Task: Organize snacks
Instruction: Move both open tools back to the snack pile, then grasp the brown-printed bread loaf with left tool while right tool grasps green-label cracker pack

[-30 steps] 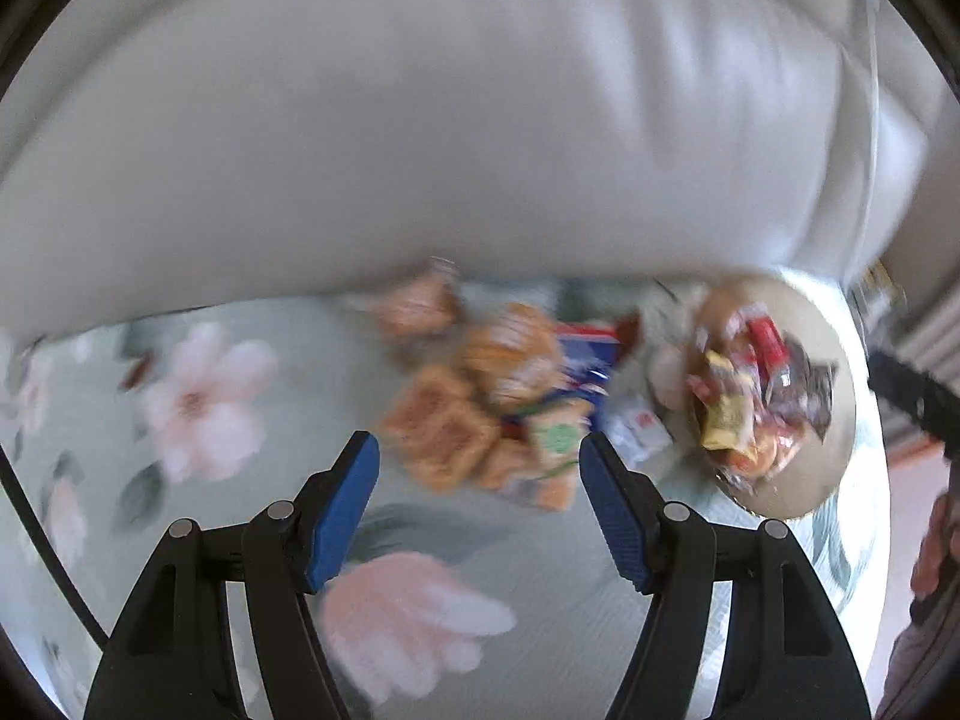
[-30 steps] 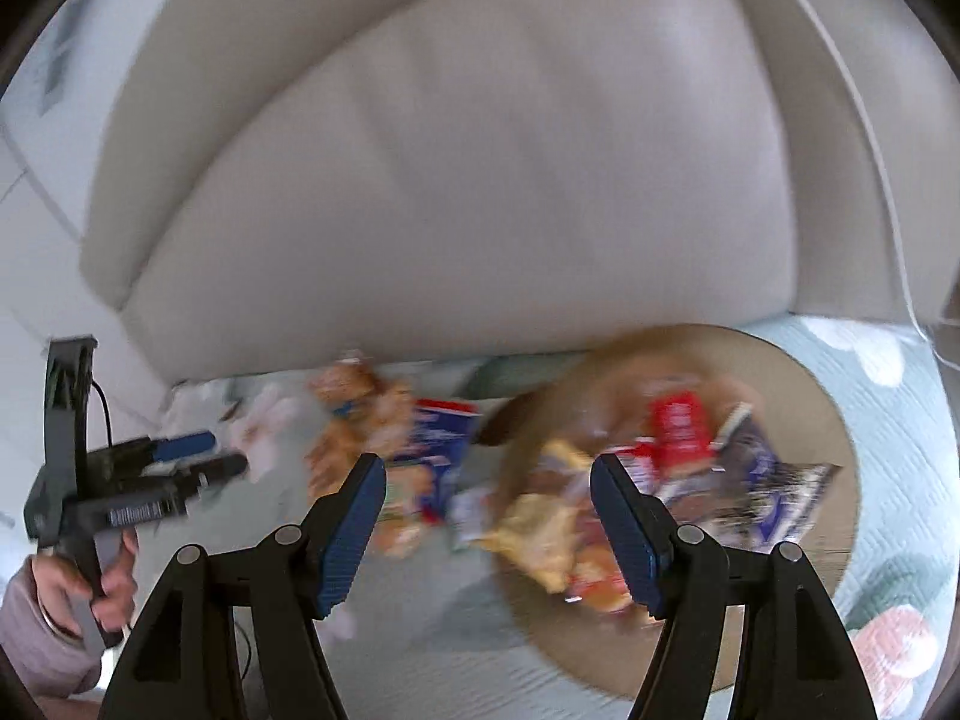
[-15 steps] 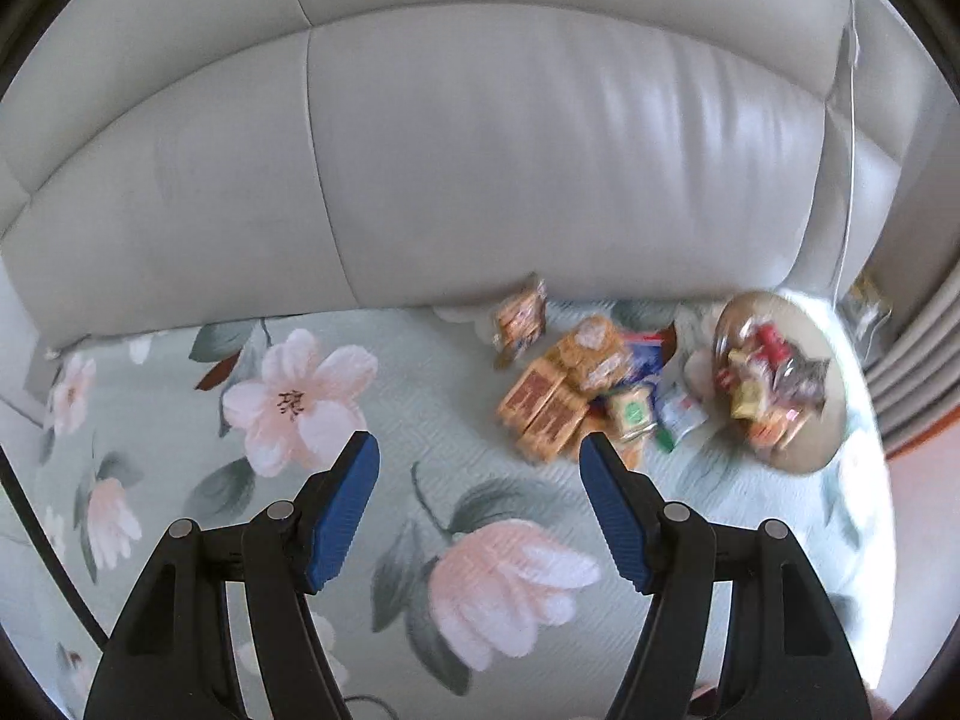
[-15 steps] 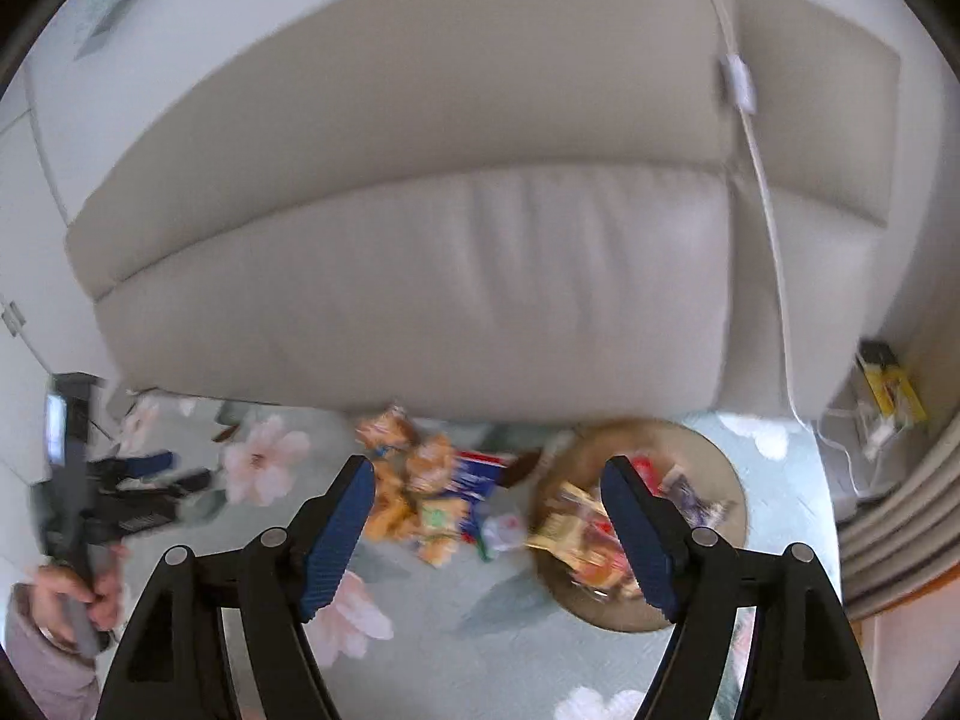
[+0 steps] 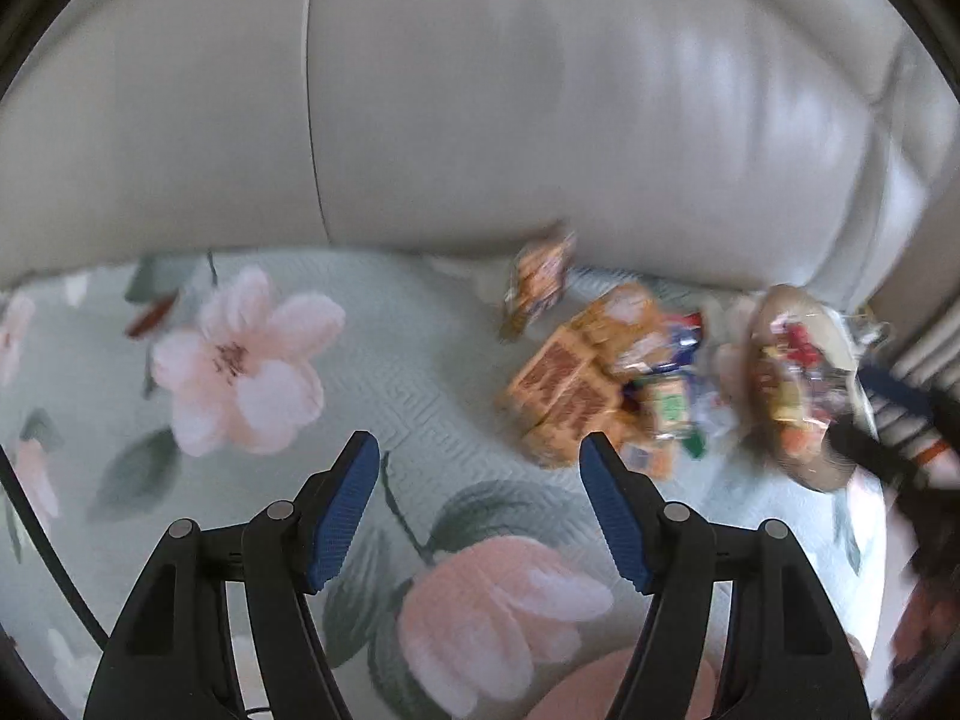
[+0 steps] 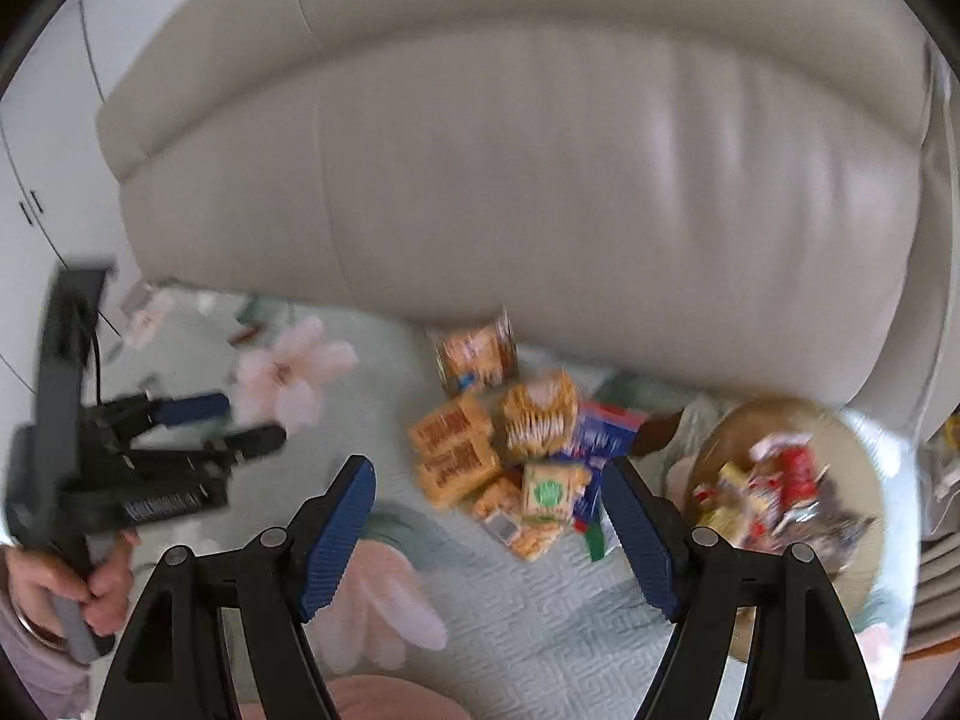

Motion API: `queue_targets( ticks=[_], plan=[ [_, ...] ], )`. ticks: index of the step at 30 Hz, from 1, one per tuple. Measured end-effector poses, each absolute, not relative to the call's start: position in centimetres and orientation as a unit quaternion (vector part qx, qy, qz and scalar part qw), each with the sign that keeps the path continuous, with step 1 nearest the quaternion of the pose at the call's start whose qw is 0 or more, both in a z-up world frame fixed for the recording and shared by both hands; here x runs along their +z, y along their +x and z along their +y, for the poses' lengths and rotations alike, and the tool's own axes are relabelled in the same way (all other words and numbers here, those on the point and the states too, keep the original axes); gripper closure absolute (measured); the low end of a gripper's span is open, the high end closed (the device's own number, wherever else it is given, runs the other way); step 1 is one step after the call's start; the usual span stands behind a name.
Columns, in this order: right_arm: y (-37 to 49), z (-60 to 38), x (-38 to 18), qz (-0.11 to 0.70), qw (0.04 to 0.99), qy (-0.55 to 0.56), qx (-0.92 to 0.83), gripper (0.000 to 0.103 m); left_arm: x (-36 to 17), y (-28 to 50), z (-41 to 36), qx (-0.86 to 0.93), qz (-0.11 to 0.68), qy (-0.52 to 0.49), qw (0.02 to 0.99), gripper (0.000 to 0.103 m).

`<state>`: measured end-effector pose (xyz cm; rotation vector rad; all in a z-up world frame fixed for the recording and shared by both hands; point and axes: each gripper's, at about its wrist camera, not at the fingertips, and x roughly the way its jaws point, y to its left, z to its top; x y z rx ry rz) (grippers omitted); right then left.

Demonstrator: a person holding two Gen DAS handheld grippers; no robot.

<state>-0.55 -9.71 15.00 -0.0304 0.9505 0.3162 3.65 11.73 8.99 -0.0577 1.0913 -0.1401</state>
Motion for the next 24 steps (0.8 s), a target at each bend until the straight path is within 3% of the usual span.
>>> queue_targets(
  ticks=[2,8,23,24],
  plan=[
    [0.7,-9.4,10.7,0.478,0.866,-0.011,0.146,0.027,6.7,5.3,11.4,-0.064,0.529,-0.036,0.846,0.035],
    [3.7,-10.7,4.9,0.487,0.869,0.007,0.082,0.027,1.5,9.0,9.6,-0.077,0.555,-0.032,0.827,0.035],
    [5.8,-13.4,-1.0,0.508,0.853,0.081,0.090,0.027,-1.0,12.1,5.3,-0.140,0.568,0.072,0.808,0.033],
    [6.0,-13.5,-1.4,0.513,0.850,0.085,0.091,0.033,-1.0,12.2,5.1,-0.144,0.568,0.074,0.807,0.033]
  ],
)
